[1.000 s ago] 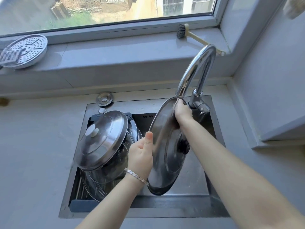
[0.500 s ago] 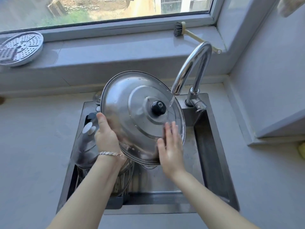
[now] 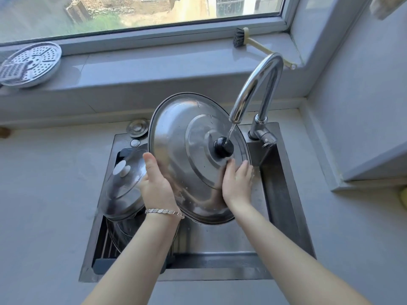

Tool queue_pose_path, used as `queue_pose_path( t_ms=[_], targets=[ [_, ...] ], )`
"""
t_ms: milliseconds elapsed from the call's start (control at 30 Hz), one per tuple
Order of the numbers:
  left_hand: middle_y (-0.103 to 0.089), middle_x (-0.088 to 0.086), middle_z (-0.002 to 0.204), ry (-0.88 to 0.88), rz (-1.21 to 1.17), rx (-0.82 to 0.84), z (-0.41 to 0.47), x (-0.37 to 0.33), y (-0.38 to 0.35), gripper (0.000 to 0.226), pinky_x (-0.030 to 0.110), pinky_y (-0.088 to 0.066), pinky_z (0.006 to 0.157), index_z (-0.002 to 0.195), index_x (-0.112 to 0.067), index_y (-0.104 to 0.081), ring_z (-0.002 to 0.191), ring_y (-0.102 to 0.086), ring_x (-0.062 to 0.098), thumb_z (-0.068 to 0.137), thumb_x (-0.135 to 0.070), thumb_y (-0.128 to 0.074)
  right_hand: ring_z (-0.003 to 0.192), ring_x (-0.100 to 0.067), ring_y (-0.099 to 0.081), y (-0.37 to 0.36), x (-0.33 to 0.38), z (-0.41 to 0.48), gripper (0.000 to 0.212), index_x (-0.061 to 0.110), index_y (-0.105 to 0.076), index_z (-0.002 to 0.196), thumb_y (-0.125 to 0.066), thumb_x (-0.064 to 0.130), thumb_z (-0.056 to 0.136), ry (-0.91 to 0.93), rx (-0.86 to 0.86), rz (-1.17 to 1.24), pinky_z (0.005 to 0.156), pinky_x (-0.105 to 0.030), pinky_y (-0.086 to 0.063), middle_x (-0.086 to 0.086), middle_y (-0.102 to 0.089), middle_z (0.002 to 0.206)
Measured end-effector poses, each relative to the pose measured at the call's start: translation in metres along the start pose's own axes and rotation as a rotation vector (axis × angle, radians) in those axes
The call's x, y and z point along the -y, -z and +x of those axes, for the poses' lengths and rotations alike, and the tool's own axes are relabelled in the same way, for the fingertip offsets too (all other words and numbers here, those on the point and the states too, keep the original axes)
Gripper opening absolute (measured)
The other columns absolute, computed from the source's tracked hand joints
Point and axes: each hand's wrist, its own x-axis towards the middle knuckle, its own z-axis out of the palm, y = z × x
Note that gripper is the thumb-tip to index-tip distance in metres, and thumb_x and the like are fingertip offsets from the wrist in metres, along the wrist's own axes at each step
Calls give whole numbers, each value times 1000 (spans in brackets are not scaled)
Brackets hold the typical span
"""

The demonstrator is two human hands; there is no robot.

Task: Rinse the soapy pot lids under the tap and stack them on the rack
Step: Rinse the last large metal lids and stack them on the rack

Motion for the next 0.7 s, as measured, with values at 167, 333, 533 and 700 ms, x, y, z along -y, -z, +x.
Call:
queue_pose_path(
  t_ms=[167, 333, 533, 700],
  targets=[
    [-60, 3, 69, 108, -2, 162, 7, -2, -10, 42, 38, -50, 75, 69, -20, -59, 73, -57, 23, 89, -53, -45, 138, 3, 17, 4, -19, -58, 77, 12, 1, 148, -10, 54, 85, 596, 197, -179, 115, -20, 10, 12, 13, 149],
    [-70, 9, 89, 311, 18, 357, 3, 8, -25, 46, 34, -55, 77, 101, -3, -60, 83, -67, 20, 95, -44, -40, 141, -5, -10, 17, -3, -33, 71, 6, -31, 142, -10, 54, 94, 902, 384, -192, 118, -25, -7, 2, -23, 150],
    [-66, 15, 98, 453, 7, 430, 3, -3, -41, 53, 37, -52, 88, 104, -1, -56, 91, -65, 24, 95, -49, -35, 143, -9, -13, 25, 4, -24, 73, 8, -37, 141, -13, 58, 93, 1000, 387, -185, 118, -25, -4, 3, -26, 150],
    [-66, 13, 102, 384, -3, 386, 7, -4, -46, 50, 43, -49, 93, 107, -8, -58, 96, -64, 25, 95, -49, -33, 143, -18, -21, 52, -39, -13, 50, 12, -49, 133, -28, 43, 99, 1100, 353, -205, 116, -37, -19, -7, -32, 149]
  ],
)
